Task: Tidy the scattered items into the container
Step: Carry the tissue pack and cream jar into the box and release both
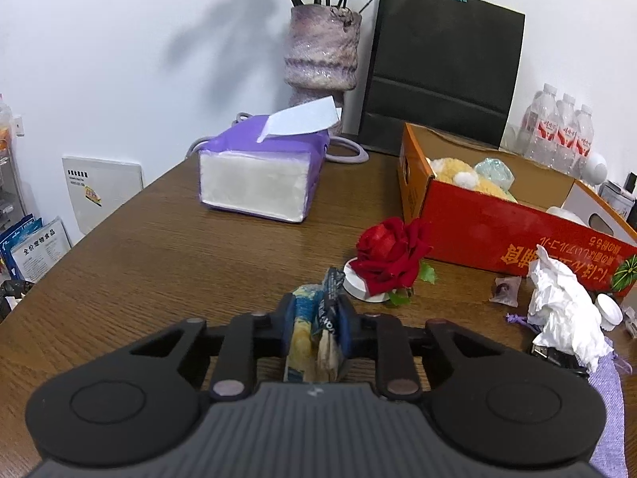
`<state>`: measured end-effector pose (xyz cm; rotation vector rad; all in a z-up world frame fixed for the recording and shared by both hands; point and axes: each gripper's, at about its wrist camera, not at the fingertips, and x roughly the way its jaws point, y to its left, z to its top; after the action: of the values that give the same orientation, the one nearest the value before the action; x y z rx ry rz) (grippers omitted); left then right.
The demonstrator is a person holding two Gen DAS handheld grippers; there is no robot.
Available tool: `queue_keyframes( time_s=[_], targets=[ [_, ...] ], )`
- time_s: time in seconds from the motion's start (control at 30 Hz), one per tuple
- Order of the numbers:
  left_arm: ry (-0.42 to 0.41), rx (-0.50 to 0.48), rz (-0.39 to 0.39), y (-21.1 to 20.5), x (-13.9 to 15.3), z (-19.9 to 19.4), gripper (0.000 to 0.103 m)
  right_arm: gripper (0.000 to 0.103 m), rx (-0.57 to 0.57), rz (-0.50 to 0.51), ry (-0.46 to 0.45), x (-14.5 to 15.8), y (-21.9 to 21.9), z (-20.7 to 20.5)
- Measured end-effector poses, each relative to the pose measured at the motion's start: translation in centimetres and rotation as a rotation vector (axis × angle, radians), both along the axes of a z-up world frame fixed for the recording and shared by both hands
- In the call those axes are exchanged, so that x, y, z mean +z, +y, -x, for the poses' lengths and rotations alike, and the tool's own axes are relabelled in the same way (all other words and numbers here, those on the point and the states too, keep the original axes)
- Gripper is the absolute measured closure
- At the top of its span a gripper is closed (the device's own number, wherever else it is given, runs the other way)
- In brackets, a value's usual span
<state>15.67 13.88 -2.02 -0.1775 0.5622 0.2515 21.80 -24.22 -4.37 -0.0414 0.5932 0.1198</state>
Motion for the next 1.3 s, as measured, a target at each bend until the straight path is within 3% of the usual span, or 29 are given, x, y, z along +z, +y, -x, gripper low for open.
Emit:
queue_keyframes(
  time_s=[0.33, 0.57, 1.0, 1.3],
  targets=[
    [-0.053, -0.008, -0.014, -0.7, 0.7, 1.4, 0.081, 0.077, 0.000, 0.000, -0.040, 0.4, 0.3, 1.0],
    [-0.115, -0.086, -0.015, -2.6, 3.2, 1.1, 0.081, 0.077, 0.020, -0.061, -0.089, 2.2, 0.1, 1.3],
    [-0.195, -0.255, -0.015, -9.0, 7.7, -7.1, 0.081, 0.077, 0.107, -0.110, -0.192, 8.5, 4.3, -3.9],
    [-0.193, -0.240, 0.040, -10.7, 7.0, -12.8, 0.081, 0.077, 0.119, -0.143, -0.165, 8.4, 6.7, -9.8]
  ],
)
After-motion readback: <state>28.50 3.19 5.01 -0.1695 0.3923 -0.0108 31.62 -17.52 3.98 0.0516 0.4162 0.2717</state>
